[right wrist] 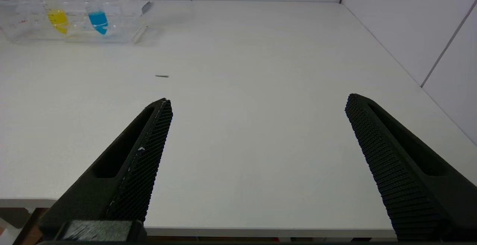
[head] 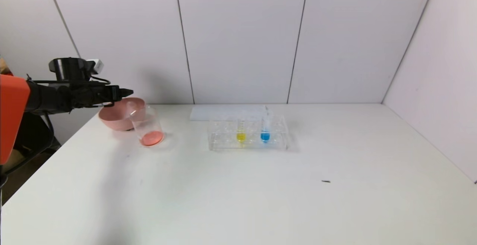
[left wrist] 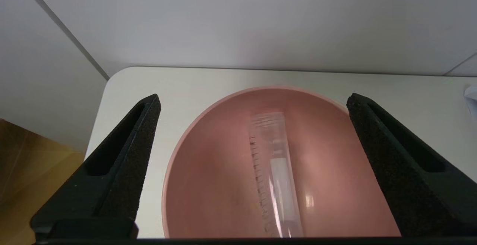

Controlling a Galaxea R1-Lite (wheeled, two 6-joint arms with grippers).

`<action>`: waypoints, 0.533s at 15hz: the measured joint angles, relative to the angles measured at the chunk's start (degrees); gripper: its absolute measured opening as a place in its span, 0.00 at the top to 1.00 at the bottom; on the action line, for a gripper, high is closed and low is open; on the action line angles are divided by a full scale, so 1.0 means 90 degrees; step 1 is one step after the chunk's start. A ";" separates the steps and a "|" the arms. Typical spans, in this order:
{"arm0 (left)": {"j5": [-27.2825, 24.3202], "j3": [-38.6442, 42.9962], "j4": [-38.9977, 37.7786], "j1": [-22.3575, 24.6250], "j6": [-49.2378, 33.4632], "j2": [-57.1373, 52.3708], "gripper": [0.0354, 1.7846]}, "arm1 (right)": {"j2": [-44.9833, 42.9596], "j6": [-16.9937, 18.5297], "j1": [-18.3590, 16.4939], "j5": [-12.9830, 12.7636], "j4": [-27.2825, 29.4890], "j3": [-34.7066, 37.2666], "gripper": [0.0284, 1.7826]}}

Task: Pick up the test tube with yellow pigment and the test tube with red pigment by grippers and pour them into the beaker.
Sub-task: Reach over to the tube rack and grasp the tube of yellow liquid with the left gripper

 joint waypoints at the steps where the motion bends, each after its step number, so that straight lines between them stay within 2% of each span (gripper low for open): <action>1: 0.0000 0.0024 0.0003 -0.0001 0.0004 -0.0061 0.01 | 0.0000 -0.0003 -0.0003 0.0000 0.0000 0.0000 0.05; 5: 0.0011 0.0301 -0.0039 -0.0043 0.0024 -0.0530 0.01 | 0.0000 0.0000 -0.0003 0.0000 0.0000 0.0000 0.05; 8: 0.0012 0.0883 -0.0177 -0.0135 0.0019 -0.1097 0.01 | 0.0000 0.0000 -0.0005 0.0000 0.0000 -0.0003 0.05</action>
